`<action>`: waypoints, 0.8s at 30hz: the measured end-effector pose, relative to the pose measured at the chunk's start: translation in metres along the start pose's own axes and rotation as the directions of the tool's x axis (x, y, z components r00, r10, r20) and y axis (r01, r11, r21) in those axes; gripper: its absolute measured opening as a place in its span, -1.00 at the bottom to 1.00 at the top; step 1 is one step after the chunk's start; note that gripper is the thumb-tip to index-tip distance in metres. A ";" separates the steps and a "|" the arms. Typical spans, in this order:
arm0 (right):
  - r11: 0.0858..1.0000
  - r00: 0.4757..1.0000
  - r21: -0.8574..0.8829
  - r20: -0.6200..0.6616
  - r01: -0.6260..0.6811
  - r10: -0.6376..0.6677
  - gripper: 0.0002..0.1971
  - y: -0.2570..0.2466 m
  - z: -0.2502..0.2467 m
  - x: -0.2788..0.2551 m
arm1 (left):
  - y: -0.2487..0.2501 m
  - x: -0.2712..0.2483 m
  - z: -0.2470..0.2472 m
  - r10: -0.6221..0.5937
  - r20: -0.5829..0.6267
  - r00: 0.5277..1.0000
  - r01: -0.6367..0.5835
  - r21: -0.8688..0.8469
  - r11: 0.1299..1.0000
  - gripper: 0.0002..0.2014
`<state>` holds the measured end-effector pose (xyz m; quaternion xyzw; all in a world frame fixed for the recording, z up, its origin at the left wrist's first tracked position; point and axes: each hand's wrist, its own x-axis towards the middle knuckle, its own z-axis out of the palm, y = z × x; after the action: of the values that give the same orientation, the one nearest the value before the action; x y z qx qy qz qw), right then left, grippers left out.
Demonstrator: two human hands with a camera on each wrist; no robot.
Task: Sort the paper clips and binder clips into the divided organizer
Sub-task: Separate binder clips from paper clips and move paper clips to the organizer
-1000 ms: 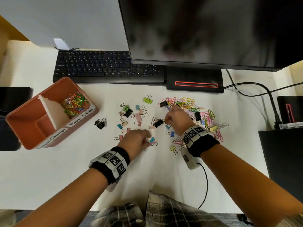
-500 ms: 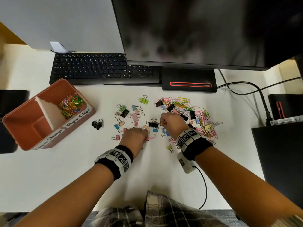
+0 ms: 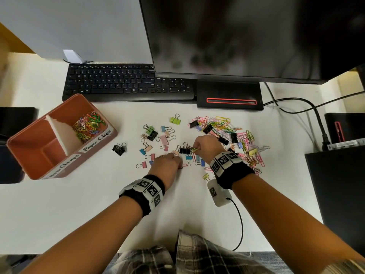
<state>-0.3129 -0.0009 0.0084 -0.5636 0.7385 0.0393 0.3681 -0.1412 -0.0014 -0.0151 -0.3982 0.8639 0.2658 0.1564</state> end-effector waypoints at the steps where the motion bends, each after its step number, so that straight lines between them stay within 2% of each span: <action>1: 1.000 1.000 -0.025 0.004 -0.002 0.002 -0.79 -0.001 0.001 0.000 | 0.000 0.000 0.000 0.006 -0.007 1.000 -0.006 0.001 1.000 -0.66; 4: 0.999 1.000 -0.049 0.017 0.005 -0.004 -0.80 -0.001 0.003 -0.002 | -0.001 0.001 0.001 0.021 -0.020 1.000 -0.021 -0.020 1.000 -0.70; 6: 1.000 1.000 -0.003 -0.007 0.016 -0.016 -0.81 0.001 0.001 -0.005 | -0.005 -0.002 0.001 0.024 -0.045 0.999 -0.029 -0.093 0.995 -0.78; 9: 0.993 0.990 0.110 -0.136 0.051 -0.036 -0.84 0.000 -0.012 -0.015 | -0.013 -0.015 -0.015 -0.044 -0.171 0.984 -0.021 -0.363 0.932 -0.90; 12: 0.977 0.954 0.140 -0.274 0.162 -0.119 -0.85 -0.022 -0.030 -0.023 | -0.036 -0.039 -0.052 -0.159 -0.326 0.932 -0.023 -0.491 0.871 -0.94; 15: 0.941 0.910 0.154 -0.341 0.301 -0.235 -0.87 -0.069 -0.041 -0.017 | -0.079 -0.064 -0.096 -0.318 -0.424 0.848 0.040 -0.547 0.836 -0.98; 19: 0.865 0.856 0.200 -0.357 0.460 -0.373 -0.90 -0.159 -0.035 0.009 | -0.144 -0.081 -0.138 -0.495 -0.484 0.722 0.230 -0.508 0.830 -0.92; 21: 0.843 0.846 0.224 -0.358 0.489 -0.396 -0.90 -0.203 -0.024 0.027 | -0.165 -0.078 -0.147 -0.538 -0.456 0.709 0.264 -0.536 0.802 -0.88; 24: 0.844 0.869 0.267 -0.318 0.465 -0.378 -0.81 -0.249 -0.009 0.048 | -0.182 -0.070 -0.152 -0.554 -0.365 0.748 0.287 -0.575 0.766 -0.77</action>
<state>-0.1079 -0.1337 0.0758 -0.6425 0.6316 -0.2415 0.3605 0.0340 -0.1466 0.0810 -0.6705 0.6606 0.3124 -0.1278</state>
